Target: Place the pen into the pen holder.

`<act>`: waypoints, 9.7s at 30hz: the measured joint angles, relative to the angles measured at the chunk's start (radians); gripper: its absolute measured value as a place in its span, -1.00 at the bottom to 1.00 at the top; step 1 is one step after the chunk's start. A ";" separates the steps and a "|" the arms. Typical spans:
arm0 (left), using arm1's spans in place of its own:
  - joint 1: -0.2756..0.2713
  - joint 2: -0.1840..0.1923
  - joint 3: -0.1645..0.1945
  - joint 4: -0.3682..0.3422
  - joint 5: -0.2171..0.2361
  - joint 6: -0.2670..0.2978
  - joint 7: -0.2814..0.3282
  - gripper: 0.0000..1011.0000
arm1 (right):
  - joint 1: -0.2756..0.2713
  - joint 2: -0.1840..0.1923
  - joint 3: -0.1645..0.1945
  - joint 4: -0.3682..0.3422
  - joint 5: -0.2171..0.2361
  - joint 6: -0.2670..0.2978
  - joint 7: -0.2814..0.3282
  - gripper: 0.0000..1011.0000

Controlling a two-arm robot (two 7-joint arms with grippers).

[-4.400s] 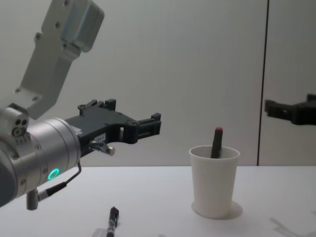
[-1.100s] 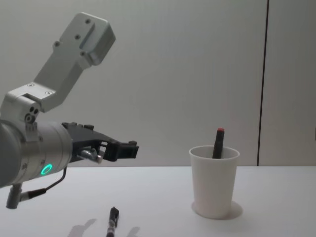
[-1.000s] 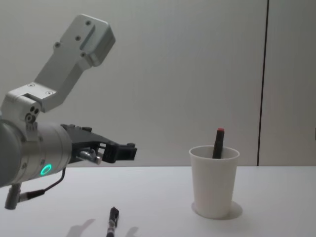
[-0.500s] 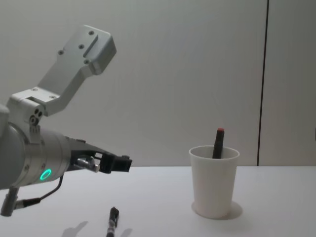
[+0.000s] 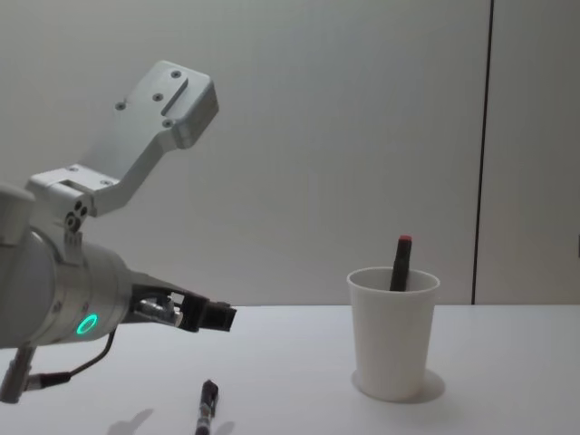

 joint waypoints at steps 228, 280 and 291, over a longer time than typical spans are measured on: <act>-0.034 -0.020 -0.224 0.236 -0.107 -0.705 -0.645 -0.72 | 0.000 0.000 0.000 0.000 0.000 0.000 0.000 0.98; -0.183 -0.070 -0.127 0.381 -0.087 -0.684 -0.982 -0.72 | 0.000 0.000 0.000 0.000 0.000 0.000 0.000 0.98; -0.174 -0.067 -0.112 0.366 -0.098 -0.660 -1.000 -0.72 | 0.000 0.000 0.000 0.000 0.000 0.000 0.000 0.98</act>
